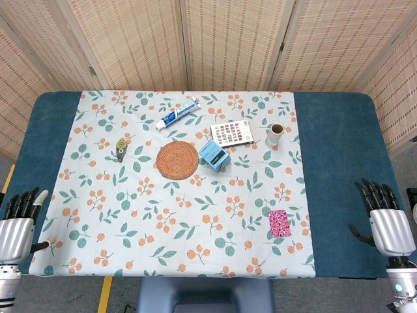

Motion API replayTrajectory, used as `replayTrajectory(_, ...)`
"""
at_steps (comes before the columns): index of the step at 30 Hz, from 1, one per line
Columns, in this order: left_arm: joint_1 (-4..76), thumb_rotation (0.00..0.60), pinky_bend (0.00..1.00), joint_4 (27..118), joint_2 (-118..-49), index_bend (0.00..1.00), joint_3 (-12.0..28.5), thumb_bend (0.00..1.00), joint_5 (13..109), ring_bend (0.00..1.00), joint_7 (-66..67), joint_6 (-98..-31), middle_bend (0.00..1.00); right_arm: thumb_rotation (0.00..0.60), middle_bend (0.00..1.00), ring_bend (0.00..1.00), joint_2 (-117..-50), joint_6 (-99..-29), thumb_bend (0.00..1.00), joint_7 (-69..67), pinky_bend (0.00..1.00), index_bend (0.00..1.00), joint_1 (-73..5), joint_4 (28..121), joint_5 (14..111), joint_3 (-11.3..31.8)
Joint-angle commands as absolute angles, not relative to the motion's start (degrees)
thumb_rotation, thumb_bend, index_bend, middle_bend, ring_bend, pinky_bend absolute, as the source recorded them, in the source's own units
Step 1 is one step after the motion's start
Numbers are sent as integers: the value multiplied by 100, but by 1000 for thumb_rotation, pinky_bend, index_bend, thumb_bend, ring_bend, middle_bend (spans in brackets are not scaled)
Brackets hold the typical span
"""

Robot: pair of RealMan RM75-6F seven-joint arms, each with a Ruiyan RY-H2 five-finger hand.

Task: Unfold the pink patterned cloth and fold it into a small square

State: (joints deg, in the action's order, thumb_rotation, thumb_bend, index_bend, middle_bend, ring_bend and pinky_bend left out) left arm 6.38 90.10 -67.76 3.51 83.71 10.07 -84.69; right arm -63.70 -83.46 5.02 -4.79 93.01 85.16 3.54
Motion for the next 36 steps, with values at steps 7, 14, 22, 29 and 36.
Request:
replayTrajectory(7,584,600,0,8955,-6842,83,337,190,8375,69,1015,-8562,52,600,63,55,-6298,-8226,262,362,0,0,-567,9352,8582,344)
replayTrajectory(14,573,600,0,8966,-6819,84,322,190,8399,76,959,-8567,52,600,62,50,-6295,-8118,262,299,0,1,-650,9376,8686,303)
replayTrajectory(22,551,600,0,8976,-6799,85,293,190,8407,96,904,-8558,58,600,62,39,-6230,-7746,262,281,0,98,-836,9513,8821,176)
replayTrajectory(29,528,600,0,8945,-6797,88,249,190,8432,134,834,-8542,78,592,62,21,-6287,-7204,262,63,0,156,-1118,9660,8915,47)
replayTrajectory(36,500,600,0,8954,-6774,89,204,190,8480,173,786,-8551,102,227,70,0,-6470,-6839,262,-318,0,328,-1355,9592,9003,-34)
